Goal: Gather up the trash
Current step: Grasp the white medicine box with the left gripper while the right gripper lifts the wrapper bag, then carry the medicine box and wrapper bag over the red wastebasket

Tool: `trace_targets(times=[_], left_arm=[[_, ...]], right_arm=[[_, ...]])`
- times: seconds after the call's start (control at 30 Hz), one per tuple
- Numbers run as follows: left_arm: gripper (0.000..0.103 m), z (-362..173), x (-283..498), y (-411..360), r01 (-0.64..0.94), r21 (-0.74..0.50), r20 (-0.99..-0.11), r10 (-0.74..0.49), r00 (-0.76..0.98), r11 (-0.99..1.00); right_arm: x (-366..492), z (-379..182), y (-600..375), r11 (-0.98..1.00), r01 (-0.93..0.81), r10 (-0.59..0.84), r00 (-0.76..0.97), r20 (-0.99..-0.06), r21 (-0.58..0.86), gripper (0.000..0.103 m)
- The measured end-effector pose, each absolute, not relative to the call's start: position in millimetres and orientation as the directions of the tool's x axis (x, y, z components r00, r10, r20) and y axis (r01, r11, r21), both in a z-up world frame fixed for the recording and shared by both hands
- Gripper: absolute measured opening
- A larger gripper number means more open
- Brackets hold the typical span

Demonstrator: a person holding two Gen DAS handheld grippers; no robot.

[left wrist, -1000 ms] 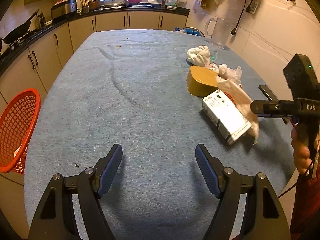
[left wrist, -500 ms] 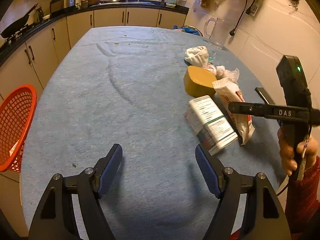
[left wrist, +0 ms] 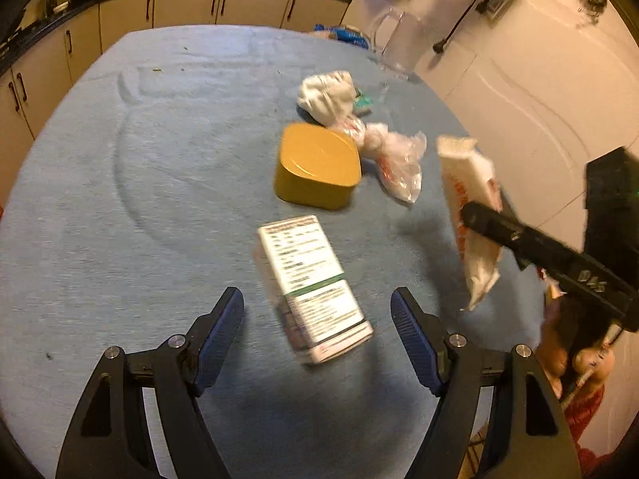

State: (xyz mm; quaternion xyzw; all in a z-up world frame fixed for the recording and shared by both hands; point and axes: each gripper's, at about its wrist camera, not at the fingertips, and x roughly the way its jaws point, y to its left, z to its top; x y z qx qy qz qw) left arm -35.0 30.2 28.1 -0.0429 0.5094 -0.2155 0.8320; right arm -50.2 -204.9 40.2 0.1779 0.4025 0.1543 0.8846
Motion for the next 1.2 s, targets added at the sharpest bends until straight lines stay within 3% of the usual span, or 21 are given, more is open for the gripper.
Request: trace_targets(times=[0.17,0.2,0.23,0.37,0.67,1.2], left_arm=[[0.072,18.6,-30.7,12.1,0.314,-0.186,-0.853,-0.311,0.419,0.931],[0.059,16.2,-30.1,12.6,0.311,-0.170,-0.855,-0.297,0.426,0.935],[0.053,13.4,-30.2,16.4,0.312,-0.166,-0.856,-0.293,0.426,0.936],[0.038,13.8,-30.9,26.5,0.315,-0.167,-0.845,-0.300,0.442,0.934],[0.037,17.1,-44.9,70.9,0.282,-0.157,-0.806,-0.288,0.517,0.947],[0.037,34.0,-54.2,138.9,0.134,-0.091,-0.747,-0.156,0.646,0.987]], right_arm=[[-53.4,40.5,-215.6,0.879,-0.101,0.417,0.640,-0.645,0.467,0.056],[-54.4,40.2,-216.2,0.875,-0.102,0.422,0.639,-0.643,0.472,0.056],[-54.8,39.9,-216.5,0.873,-0.106,0.427,0.637,-0.641,0.477,0.056],[-54.1,39.2,-212.5,0.863,-0.118,0.447,0.630,-0.635,0.491,0.056],[-52.4,34.1,-179.1,0.847,-0.182,0.500,0.594,-0.630,0.500,0.056],[-38.3,34.6,-112.0,0.848,-0.265,0.526,0.537,-0.660,0.459,0.056]])
